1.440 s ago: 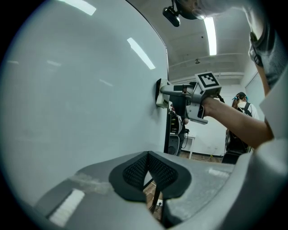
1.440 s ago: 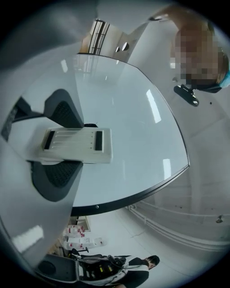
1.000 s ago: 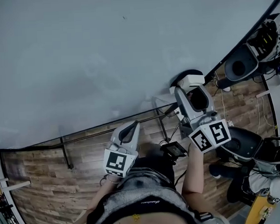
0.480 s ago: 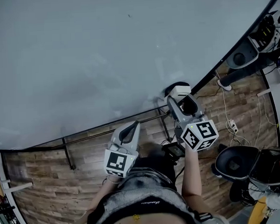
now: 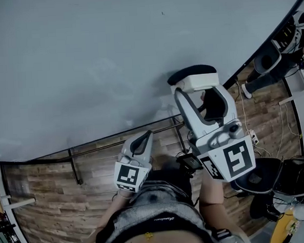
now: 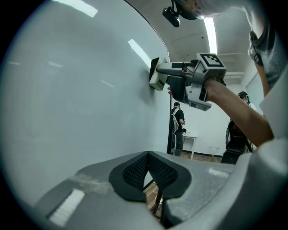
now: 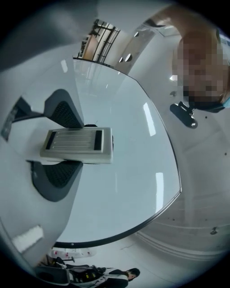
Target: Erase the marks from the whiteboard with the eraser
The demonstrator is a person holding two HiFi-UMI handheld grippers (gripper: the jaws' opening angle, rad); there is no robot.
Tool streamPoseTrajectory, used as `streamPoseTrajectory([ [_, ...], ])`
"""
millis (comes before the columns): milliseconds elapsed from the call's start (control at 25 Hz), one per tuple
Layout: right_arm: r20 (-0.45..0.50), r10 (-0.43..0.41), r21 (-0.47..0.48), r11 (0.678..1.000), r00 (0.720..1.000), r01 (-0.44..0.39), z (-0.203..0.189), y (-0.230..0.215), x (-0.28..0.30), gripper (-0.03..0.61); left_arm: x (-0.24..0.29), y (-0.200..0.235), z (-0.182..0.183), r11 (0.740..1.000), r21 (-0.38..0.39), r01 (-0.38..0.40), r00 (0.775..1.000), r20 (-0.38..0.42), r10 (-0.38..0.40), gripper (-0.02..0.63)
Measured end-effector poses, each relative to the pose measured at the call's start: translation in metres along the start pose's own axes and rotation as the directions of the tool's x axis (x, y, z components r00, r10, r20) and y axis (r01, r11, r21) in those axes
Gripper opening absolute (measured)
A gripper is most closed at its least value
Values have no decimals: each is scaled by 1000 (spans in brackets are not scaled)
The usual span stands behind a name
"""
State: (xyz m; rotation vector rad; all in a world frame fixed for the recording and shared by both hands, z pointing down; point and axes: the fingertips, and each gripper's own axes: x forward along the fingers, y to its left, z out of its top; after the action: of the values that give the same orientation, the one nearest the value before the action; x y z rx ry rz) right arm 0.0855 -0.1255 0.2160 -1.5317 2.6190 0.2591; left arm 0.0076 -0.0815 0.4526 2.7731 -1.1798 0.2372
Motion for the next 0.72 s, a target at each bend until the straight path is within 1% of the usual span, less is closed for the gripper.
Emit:
streamPoseTrajectory([
  [120,-3,-24,-61,998,1000,24,3,7,11,235,-5,11,2,1000,-2,-15,1000,5,15,3],
  [200,-3,-27,-48,998,1000,27,-1,8,12,235,-8,15,2,1000,-3,-21,1000,8,21,3],
  [320,-11,-16,0,1000,1000,16,-14,14,8,235,-15,21,2,1000,-7,-27,1000,14,28,3],
  [480,-85,-30,2,1000,996,31,-54,23,2,235,-22,17,1,1000,0,-14,1000,19,14,3],
  [720,-180,-29,56,998,983,40,-106,19,0,235,-10,10,0,1000,11,21,1000,1,-21,3],
])
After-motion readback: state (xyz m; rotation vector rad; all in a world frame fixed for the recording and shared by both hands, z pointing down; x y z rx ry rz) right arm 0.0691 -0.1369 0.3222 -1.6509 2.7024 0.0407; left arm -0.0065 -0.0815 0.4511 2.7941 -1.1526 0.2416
